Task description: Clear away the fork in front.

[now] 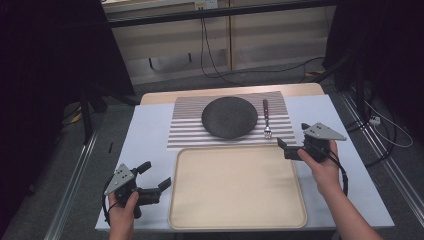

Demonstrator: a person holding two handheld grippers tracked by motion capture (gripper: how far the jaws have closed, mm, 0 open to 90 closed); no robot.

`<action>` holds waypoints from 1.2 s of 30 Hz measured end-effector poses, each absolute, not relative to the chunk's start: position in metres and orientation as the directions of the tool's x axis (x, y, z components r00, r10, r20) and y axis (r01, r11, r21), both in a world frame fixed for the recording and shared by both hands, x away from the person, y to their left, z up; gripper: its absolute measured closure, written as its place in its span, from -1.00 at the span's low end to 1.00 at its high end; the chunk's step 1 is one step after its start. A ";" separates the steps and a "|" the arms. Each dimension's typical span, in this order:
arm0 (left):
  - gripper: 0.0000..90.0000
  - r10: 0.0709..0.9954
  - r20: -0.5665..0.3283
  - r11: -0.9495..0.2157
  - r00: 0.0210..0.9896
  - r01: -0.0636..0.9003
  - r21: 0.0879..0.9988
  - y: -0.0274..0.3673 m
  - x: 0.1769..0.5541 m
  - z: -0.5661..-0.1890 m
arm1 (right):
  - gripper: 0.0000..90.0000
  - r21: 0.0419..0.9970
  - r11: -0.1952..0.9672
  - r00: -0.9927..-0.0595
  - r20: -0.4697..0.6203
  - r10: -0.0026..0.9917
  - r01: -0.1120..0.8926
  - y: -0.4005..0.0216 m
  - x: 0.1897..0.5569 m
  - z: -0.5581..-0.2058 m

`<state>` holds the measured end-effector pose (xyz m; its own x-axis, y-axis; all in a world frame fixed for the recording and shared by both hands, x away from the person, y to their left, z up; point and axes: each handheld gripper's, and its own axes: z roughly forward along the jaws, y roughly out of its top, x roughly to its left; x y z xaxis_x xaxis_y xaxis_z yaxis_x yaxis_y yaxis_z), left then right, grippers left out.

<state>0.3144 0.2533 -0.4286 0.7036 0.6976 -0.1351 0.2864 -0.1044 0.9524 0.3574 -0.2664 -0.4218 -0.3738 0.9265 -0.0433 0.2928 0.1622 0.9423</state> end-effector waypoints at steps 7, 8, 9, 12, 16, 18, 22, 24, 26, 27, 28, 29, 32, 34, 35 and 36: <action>-0.93 0.690 -0.126 -0.122 0.713 0.287 0.950 0.253 0.313 -0.429 | -0.93 0.923 0.185 -0.377 -0.048 0.925 0.338 -0.263 0.381 -0.424; -0.93 0.689 -0.125 -0.125 0.714 0.286 0.950 0.253 0.313 -0.429 | -0.93 0.920 0.188 -0.376 -0.049 0.925 0.345 -0.263 0.384 -0.424; -0.93 0.688 -0.123 -0.128 0.715 0.286 0.949 0.253 0.313 -0.429 | -0.93 0.918 0.194 -0.374 -0.054 0.926 0.347 -0.263 0.387 -0.424; -0.93 0.689 -0.124 -0.127 0.714 0.287 0.949 0.253 0.313 -0.429 | -0.93 0.915 0.176 -0.352 -0.040 0.935 0.363 -0.262 0.402 -0.425; -0.93 0.690 -0.128 -0.121 0.713 0.287 0.950 0.254 0.313 -0.429 | -0.93 0.908 0.160 -0.344 -0.018 0.939 0.387 -0.261 0.412 -0.429; -0.93 0.690 -0.131 -0.117 0.712 0.288 0.950 0.255 0.313 -0.429 | -0.90 0.885 0.170 -0.328 -0.022 0.945 0.433 -0.260 0.425 -0.435; -0.93 0.691 -0.128 -0.123 0.712 0.289 0.949 0.256 0.312 -0.430 | -0.76 0.876 0.179 -0.337 -0.021 0.941 0.448 -0.259 0.436 -0.438; -0.93 0.690 -0.129 -0.123 0.712 0.291 0.949 0.256 0.312 -0.430 | -0.75 0.866 0.187 -0.335 -0.025 0.942 0.463 -0.258 0.443 -0.440; -0.93 0.692 -0.128 -0.120 0.711 0.288 0.950 0.256 0.312 -0.430 | -0.70 0.853 0.193 -0.333 -0.024 0.943 0.484 -0.257 0.453 -0.442; -0.93 0.693 -0.126 -0.120 0.710 0.286 0.951 0.256 0.312 -0.430 | -0.70 0.851 0.194 -0.332 -0.025 0.943 0.487 -0.256 0.457 -0.443; -0.93 0.693 -0.126 -0.120 0.710 0.286 0.951 0.256 0.312 -0.430 | -0.70 0.851 0.194 -0.332 -0.025 0.943 0.487 -0.256 0.457 -0.443; -0.93 0.693 -0.126 -0.121 0.710 0.287 0.950 0.256 0.312 -0.430 | -0.70 0.852 0.186 -0.331 -0.016 0.943 0.489 -0.256 0.460 -0.444; -0.93 0.696 -0.125 -0.121 0.707 0.288 0.950 0.256 0.311 -0.429 | -0.60 0.836 0.204 -0.336 -0.025 0.941 0.509 -0.253 0.472 -0.448; -0.93 0.698 -0.126 -0.120 0.705 0.288 0.950 0.257 0.311 -0.429 | -0.56 0.825 0.212 -0.333 -0.030 0.943 0.524 -0.252 0.477 -0.451; -0.93 0.698 -0.123 -0.122 0.705 0.286 0.950 0.257 0.311 -0.429 | -0.51 0.819 0.219 -0.333 -0.036 0.942 0.530 -0.252 0.481 -0.452; -0.93 0.699 -0.125 -0.121 0.704 0.289 0.950 0.257 0.311 -0.429 | -0.42 0.817 0.207 -0.337 -0.016 0.941 0.539 -0.252 0.486 -0.454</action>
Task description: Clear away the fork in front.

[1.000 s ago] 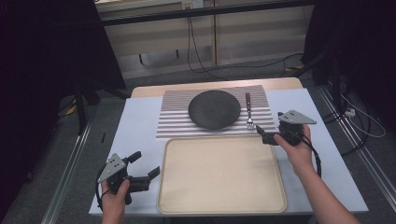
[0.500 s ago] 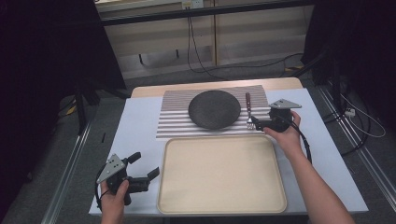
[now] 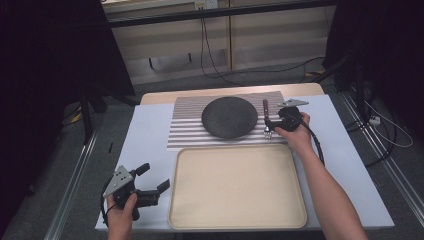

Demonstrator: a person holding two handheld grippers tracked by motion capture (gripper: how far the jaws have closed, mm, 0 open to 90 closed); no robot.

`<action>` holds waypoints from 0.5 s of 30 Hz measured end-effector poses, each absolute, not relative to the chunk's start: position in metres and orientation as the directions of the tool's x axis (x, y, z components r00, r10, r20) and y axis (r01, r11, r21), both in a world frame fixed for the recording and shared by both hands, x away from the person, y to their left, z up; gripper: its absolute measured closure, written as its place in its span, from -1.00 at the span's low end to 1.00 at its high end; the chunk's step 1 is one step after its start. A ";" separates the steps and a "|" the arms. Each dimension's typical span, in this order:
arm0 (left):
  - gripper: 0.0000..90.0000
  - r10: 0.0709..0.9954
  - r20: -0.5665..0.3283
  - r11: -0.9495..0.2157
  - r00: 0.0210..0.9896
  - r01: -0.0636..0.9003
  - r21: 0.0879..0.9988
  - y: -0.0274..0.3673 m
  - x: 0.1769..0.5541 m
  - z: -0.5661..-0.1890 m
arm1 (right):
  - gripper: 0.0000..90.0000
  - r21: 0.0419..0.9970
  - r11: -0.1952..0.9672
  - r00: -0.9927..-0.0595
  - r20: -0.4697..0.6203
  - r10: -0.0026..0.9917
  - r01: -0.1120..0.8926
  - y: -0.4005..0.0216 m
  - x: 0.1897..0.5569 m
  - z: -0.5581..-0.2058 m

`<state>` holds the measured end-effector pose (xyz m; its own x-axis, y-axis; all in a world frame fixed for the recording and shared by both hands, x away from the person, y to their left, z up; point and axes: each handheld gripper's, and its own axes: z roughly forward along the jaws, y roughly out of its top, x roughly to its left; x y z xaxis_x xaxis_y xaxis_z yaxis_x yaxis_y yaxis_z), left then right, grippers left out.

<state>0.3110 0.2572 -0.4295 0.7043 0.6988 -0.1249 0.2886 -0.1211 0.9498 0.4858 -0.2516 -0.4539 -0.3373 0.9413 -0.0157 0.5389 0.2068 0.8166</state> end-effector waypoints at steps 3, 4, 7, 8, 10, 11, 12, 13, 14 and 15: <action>-0.93 0.698 -0.124 -0.124 0.705 0.290 0.949 0.257 0.311 -0.430 | -0.36 0.792 0.237 -0.337 -0.041 0.940 0.563 -0.250 0.494 -0.456; -0.93 0.698 -0.124 -0.124 0.705 0.290 0.949 0.257 0.311 -0.430 | -0.36 0.792 0.237 -0.337 -0.041 0.940 0.563 -0.250 0.494 -0.456; -0.93 0.698 -0.124 -0.126 0.705 0.292 0.948 0.257 0.311 -0.430 | -0.23 0.792 0.238 -0.345 -0.037 0.938 0.562 -0.247 0.502 -0.457; -0.93 0.698 -0.122 -0.128 0.705 0.291 0.948 0.256 0.311 -0.430 | -0.23 0.792 0.238 -0.345 -0.037 0.938 0.562 -0.247 0.502 -0.457; -0.93 0.699 -0.122 -0.128 0.705 0.292 0.948 0.256 0.311 -0.430 | -0.14 0.774 0.252 -0.353 -0.039 0.935 0.581 -0.245 0.506 -0.461; -0.93 0.699 -0.122 -0.129 0.704 0.292 0.948 0.256 0.311 -0.431 | -0.10 0.763 0.257 -0.354 -0.040 0.934 0.593 -0.244 0.508 -0.462; -0.93 0.700 -0.121 -0.131 0.704 0.292 0.947 0.256 0.311 -0.431 | -0.04 0.752 0.266 -0.356 -0.045 0.934 0.603 -0.243 0.509 -0.464; -0.93 0.699 -0.120 -0.132 0.705 0.291 0.947 0.256 0.311 -0.431 | 0.11 0.746 0.272 -0.367 -0.039 0.929 0.608 -0.242 0.511 -0.466; -0.93 0.700 -0.121 -0.131 0.704 0.293 0.947 0.257 0.311 -0.431 | 0.16 0.742 0.269 -0.367 -0.033 0.930 0.614 -0.241 0.511 -0.466; -0.93 0.699 -0.122 -0.132 0.704 0.294 0.947 0.257 0.311 -0.431 | 0.25 0.746 0.249 -0.360 -0.013 0.933 0.618 -0.242 0.511 -0.467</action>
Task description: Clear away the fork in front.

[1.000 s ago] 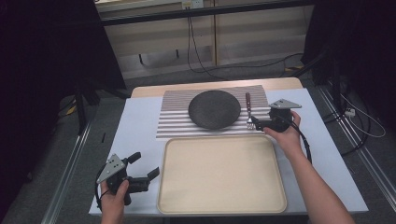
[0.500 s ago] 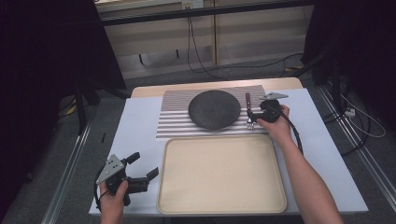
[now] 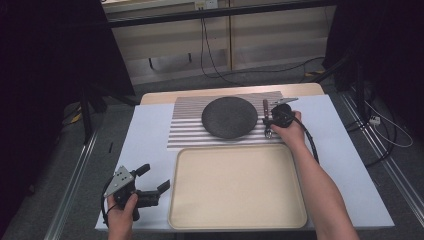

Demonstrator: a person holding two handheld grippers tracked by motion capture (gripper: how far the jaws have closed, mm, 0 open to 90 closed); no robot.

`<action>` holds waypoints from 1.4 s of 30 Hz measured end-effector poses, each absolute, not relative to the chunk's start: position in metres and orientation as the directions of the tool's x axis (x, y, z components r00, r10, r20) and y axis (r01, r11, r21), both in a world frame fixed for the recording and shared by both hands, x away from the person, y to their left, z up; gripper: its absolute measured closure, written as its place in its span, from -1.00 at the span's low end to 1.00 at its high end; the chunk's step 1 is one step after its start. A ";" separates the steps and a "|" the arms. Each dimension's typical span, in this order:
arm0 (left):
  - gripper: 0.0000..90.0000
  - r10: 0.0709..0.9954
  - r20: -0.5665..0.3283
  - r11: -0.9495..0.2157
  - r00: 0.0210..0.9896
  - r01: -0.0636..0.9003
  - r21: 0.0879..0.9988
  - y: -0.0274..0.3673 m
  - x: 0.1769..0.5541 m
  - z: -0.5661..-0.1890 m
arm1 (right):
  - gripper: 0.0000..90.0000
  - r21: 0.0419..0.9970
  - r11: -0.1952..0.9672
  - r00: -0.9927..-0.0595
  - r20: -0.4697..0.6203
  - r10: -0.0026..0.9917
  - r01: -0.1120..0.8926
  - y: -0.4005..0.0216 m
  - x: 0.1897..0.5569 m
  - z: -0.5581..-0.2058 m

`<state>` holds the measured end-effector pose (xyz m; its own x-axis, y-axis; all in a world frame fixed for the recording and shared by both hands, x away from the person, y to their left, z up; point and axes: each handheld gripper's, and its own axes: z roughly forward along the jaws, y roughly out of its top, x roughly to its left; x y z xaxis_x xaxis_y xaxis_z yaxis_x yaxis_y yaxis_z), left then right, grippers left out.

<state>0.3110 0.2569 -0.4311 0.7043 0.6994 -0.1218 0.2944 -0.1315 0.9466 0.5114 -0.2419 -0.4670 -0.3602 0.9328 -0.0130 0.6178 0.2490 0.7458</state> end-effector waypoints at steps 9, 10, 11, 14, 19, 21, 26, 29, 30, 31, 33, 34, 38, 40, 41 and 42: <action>-0.93 0.707 -0.126 -0.127 0.696 0.300 0.946 0.259 0.310 -0.431 | 0.83 0.727 0.184 -0.324 0.055 0.944 0.662 -0.250 0.513 -0.464; -0.93 0.707 -0.127 -0.126 0.695 0.301 0.945 0.259 0.310 -0.432 | 0.84 0.723 0.187 -0.325 0.055 0.944 0.666 -0.251 0.513 -0.463; -0.93 0.709 -0.126 -0.127 0.694 0.301 0.945 0.259 0.311 -0.432 | 0.85 0.715 0.188 -0.324 0.057 0.944 0.673 -0.252 0.512 -0.462; -0.93 0.704 -0.129 -0.124 0.698 0.301 0.946 0.260 0.311 -0.432 | 0.89 0.694 0.195 -0.329 0.064 0.942 0.693 -0.258 0.506 -0.459; -0.93 0.704 -0.139 -0.112 0.696 0.302 0.947 0.260 0.310 -0.431 | 0.90 0.686 0.195 -0.322 0.060 0.945 0.701 -0.263 0.495 -0.458; -0.93 0.705 -0.141 -0.109 0.695 0.302 0.947 0.260 0.310 -0.431 | 0.90 0.678 0.193 -0.319 0.065 0.946 0.710 -0.267 0.489 -0.457; -0.93 0.706 -0.137 -0.110 0.695 0.300 0.948 0.261 0.310 -0.431 | 0.90 0.668 0.200 -0.318 0.058 0.946 0.717 -0.275 0.468 -0.455; -0.93 0.704 -0.136 -0.110 0.697 0.297 0.948 0.261 0.310 -0.431 | 0.90 0.666 0.206 -0.322 0.054 0.945 0.717 -0.282 0.453 -0.454; -0.93 0.702 -0.139 -0.107 0.699 0.297 0.949 0.260 0.310 -0.431 | 0.90 0.660 0.205 -0.321 0.058 0.945 0.722 -0.286 0.444 -0.453; -0.93 0.702 -0.139 -0.107 0.699 0.297 0.949 0.260 0.310 -0.431 | 0.90 0.660 0.205 -0.321 0.058 0.945 0.722 -0.286 0.444 -0.453; -0.93 0.699 -0.135 -0.115 0.703 0.296 0.948 0.259 0.311 -0.431 | 0.89 0.659 0.214 -0.330 0.054 0.943 0.721 -0.287 0.442 -0.453; -0.93 0.698 -0.135 -0.116 0.703 0.297 0.948 0.259 0.311 -0.431 | 0.80 0.666 0.233 -0.329 0.020 0.944 0.709 -0.285 0.443 -0.451; -0.93 0.702 -0.141 -0.114 0.698 0.306 0.945 0.258 0.313 -0.432 | 0.56 0.700 0.197 -0.311 0.038 0.950 0.687 -0.278 0.456 -0.449; -0.93 0.700 -0.144 -0.113 0.699 0.307 0.945 0.258 0.313 -0.432 | 0.56 0.698 0.205 -0.308 0.024 0.951 0.687 -0.274 0.463 -0.450; -0.93 0.699 -0.145 -0.111 0.700 0.306 0.945 0.257 0.314 -0.432 | 0.56 0.694 0.203 -0.303 0.023 0.953 0.691 -0.272 0.466 -0.451; -0.93 0.699 -0.145 -0.111 0.700 0.306 0.945 0.257 0.314 -0.432 | 0.56 0.694 0.203 -0.303 0.023 0.953 0.691 -0.272 0.466 -0.451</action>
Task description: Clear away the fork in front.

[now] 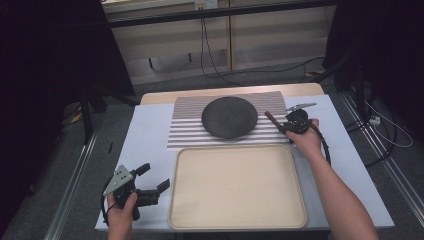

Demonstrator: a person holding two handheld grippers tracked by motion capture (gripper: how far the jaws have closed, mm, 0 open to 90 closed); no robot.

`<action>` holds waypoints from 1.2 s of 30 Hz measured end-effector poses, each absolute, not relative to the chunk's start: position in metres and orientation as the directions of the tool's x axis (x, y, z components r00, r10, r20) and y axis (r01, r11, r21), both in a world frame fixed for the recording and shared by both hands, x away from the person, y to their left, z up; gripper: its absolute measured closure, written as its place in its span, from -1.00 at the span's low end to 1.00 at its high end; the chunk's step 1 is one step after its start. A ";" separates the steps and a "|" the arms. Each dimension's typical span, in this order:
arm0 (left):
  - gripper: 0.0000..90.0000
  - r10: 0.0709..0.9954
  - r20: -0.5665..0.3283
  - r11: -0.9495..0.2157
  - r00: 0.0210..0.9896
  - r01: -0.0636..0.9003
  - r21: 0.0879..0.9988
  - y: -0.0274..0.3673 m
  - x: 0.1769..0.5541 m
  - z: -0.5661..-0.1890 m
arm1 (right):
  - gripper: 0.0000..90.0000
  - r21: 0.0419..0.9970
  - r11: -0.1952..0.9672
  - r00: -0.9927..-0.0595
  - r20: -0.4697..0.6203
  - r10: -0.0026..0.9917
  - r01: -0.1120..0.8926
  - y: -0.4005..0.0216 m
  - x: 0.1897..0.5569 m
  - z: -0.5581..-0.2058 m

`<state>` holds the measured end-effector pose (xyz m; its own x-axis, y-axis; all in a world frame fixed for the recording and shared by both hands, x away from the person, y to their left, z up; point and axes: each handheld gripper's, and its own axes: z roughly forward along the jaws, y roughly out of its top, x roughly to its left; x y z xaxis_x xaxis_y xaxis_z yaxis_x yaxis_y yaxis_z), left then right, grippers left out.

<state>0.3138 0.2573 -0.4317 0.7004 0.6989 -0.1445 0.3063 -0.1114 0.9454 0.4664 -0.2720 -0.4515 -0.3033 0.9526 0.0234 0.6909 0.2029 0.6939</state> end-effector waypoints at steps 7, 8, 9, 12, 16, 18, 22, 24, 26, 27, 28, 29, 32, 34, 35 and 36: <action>-0.93 0.686 -0.147 -0.121 0.713 0.311 0.943 0.256 0.315 -0.434 | 0.74 0.692 0.177 -0.283 0.041 0.958 0.699 -0.267 0.476 -0.458; -0.93 0.684 -0.146 -0.123 0.715 0.310 0.943 0.256 0.316 -0.434 | 0.74 0.694 0.179 -0.285 0.039 0.958 0.698 -0.268 0.476 -0.458; -0.93 0.684 -0.144 -0.125 0.715 0.310 0.943 0.256 0.316 -0.434 | 0.75 0.688 0.184 -0.287 0.037 0.957 0.702 -0.268 0.475 -0.458; -0.93 0.683 -0.146 -0.115 0.716 0.303 0.946 0.257 0.315 -0.433 | 0.75 0.655 0.204 -0.300 0.036 0.953 0.727 -0.270 0.468 -0.453; -0.93 0.683 -0.156 -0.106 0.713 0.308 0.946 0.258 0.315 -0.433 | 0.75 0.652 0.209 -0.305 0.035 0.952 0.729 -0.272 0.456 -0.453; -0.93 0.683 -0.158 -0.104 0.714 0.309 0.946 0.258 0.315 -0.433 | 0.75 0.640 0.224 -0.316 0.032 0.948 0.735 -0.275 0.449 -0.452; -0.93 0.684 -0.151 -0.104 0.713 0.301 0.948 0.258 0.315 -0.432 | 0.72 0.635 0.219 -0.313 0.038 0.949 0.741 -0.275 0.450 -0.452; -0.93 0.685 -0.149 -0.105 0.713 0.299 0.948 0.258 0.314 -0.431 | 0.72 0.626 0.223 -0.313 0.035 0.949 0.747 -0.274 0.452 -0.451; -0.93 0.683 -0.149 -0.106 0.715 0.299 0.948 0.257 0.314 -0.431 | 0.71 0.619 0.219 -0.308 0.039 0.951 0.754 -0.274 0.453 -0.450; -0.93 0.684 -0.148 -0.107 0.714 0.299 0.948 0.257 0.314 -0.431 | 0.71 0.613 0.223 -0.309 0.036 0.950 0.758 -0.273 0.453 -0.450; -0.93 0.684 -0.148 -0.107 0.714 0.299 0.948 0.257 0.314 -0.431 | 0.71 0.608 0.221 -0.304 0.035 0.952 0.763 -0.272 0.454 -0.450; -0.93 0.683 -0.148 -0.108 0.715 0.299 0.948 0.257 0.314 -0.431 | 0.71 0.608 0.221 -0.304 0.035 0.952 0.763 -0.272 0.454 -0.450; -0.93 0.684 -0.148 -0.107 0.714 0.299 0.948 0.256 0.314 -0.431 | 0.72 0.582 0.212 -0.282 0.030 0.959 0.785 -0.269 0.457 -0.448; -0.93 0.685 -0.144 -0.110 0.714 0.298 0.948 0.256 0.314 -0.431 | 0.73 0.557 0.221 -0.275 0.013 0.961 0.800 -0.265 0.460 -0.446; -0.93 0.685 -0.143 -0.112 0.715 0.297 0.948 0.256 0.314 -0.431 | 0.73 0.557 0.221 -0.275 0.013 0.961 0.800 -0.265 0.460 -0.446; -0.93 0.685 -0.141 -0.114 0.715 0.297 0.948 0.257 0.314 -0.431 | 0.74 0.549 0.228 -0.273 0.001 0.962 0.804 -0.263 0.461 -0.446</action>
